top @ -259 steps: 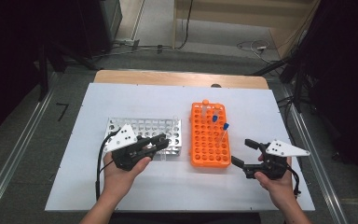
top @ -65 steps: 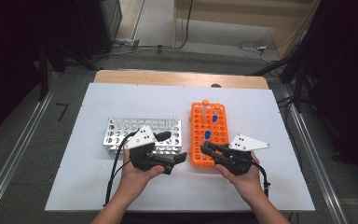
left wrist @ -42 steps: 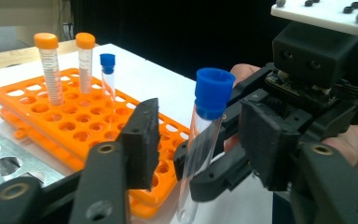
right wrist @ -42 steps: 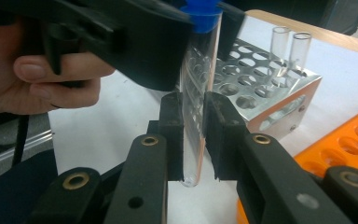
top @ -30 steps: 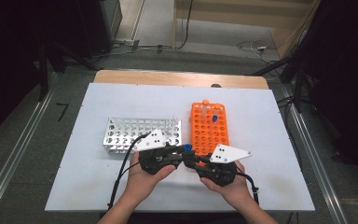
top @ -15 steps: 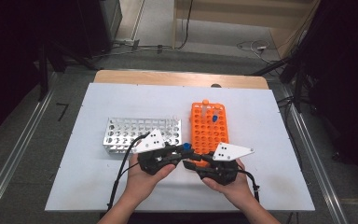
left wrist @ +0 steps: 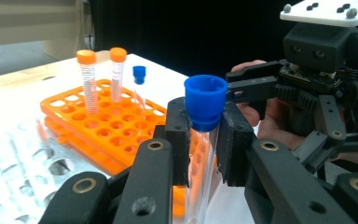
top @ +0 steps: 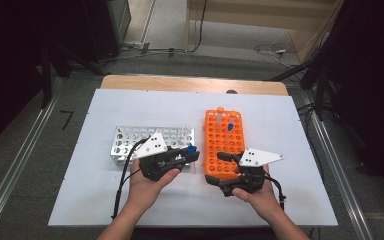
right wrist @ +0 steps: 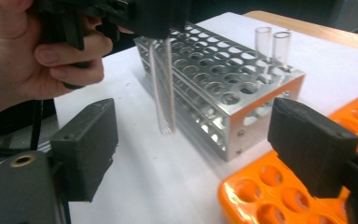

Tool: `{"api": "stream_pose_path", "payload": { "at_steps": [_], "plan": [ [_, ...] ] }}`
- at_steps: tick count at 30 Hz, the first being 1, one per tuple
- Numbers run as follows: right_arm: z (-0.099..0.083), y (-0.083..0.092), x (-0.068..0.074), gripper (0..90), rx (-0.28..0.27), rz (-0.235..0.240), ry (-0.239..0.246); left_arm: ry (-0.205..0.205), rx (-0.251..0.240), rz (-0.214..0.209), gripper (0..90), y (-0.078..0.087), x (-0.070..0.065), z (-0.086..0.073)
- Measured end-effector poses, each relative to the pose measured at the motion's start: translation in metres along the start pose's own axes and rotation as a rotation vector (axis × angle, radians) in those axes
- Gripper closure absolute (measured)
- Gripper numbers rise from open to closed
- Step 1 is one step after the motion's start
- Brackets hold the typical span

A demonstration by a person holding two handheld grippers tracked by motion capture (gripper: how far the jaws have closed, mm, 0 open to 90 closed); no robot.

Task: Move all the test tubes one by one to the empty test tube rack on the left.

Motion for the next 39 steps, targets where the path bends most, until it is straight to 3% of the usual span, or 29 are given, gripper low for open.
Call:
{"api": "stream_pose_path", "payload": {
  "at_steps": [5, 8, 21, 27, 31, 39],
  "plan": [
    [-0.003, 0.007, -0.01, 0.5, 0.009, -0.008, -0.009, 0.0, -0.008, 0.026, 76.9, 0.006, 0.01, 0.004],
    [-0.006, 0.012, -0.014, 0.0, 0.018, -0.026, 0.006, 0.006, -0.017, 0.043, 76.9, 0.01, 0.017, 0.007],
    [-0.027, 0.048, -0.035, 0.0, 0.019, -0.101, -0.028, 0.01, -0.05, 0.131, 76.9, 0.02, 0.053, 0.019],
    [-0.038, 0.066, -0.041, 0.0, 0.01, -0.114, -0.044, 0.003, -0.047, 0.169, 76.9, 0.02, 0.069, 0.024],
    [-0.044, 0.075, -0.044, 0.0, 0.007, -0.133, -0.026, 0.005, -0.045, 0.189, 76.9, 0.019, 0.078, 0.026],
    [-0.049, 0.089, -0.063, 0.0, -0.027, -0.188, -0.048, 0.016, -0.052, 0.226, 76.9, 0.014, 0.095, 0.027]
  ]
}}
Point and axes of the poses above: each handheld gripper's, and its own axes: y roughly backward along the jaws, z roughly out of its top, x roughly to its left, the point moved 7 cm from there along -y, roughly forward along the jaws, and after that the axes turned 2 degrees about y, right-handed, at the moved point
